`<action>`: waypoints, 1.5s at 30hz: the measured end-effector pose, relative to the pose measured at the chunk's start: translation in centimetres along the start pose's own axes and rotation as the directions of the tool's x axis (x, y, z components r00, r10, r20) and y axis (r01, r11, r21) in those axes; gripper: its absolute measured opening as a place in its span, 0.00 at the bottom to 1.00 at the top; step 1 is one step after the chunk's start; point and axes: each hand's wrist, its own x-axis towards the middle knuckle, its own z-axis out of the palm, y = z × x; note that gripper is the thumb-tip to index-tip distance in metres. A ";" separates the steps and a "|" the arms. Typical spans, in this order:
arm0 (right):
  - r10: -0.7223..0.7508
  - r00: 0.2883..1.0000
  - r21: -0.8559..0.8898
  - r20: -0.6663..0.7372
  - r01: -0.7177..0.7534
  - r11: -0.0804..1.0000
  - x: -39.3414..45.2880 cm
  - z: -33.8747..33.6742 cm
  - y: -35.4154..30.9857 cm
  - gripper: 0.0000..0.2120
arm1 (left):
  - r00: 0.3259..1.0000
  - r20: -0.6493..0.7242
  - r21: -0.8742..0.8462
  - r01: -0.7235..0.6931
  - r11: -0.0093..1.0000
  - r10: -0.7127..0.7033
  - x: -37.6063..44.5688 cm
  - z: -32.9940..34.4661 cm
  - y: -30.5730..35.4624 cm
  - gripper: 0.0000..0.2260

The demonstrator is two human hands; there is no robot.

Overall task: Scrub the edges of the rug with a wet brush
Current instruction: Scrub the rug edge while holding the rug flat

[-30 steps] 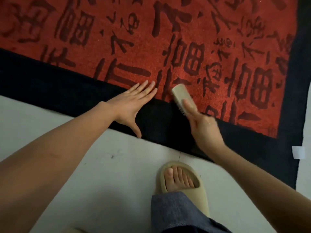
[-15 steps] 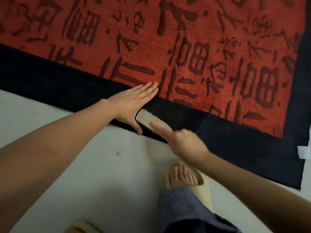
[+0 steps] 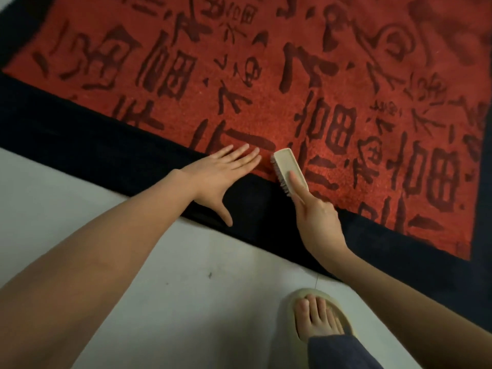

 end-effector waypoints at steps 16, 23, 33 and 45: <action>-0.374 0.880 -0.180 0.292 0.435 0.882 -2.1 1.8 -1.0 0.38 | 0.999 0.001 -0.007 0.047 0.999 -0.047 -1.1 2.1 -0.7 0.67; -0.196 0.939 -0.051 0.283 0.219 0.974 -2.6 2.6 -2.9 0.34 | 0.988 -0.026 -0.010 0.151 0.988 -0.152 -2.2 2.7 -0.4 0.67; -0.142 0.963 -0.021 0.229 0.151 0.988 -2.0 3.8 -4.2 0.34 | 0.924 0.023 -0.091 0.381 0.920 -0.381 -3.3 3.5 0.4 0.68; -0.220 0.892 -0.100 0.394 0.279 0.955 -1.6 4.7 -8.8 0.32 | 0.509 0.083 -0.492 0.768 0.409 -0.857 -7.0 6.9 4.8 0.71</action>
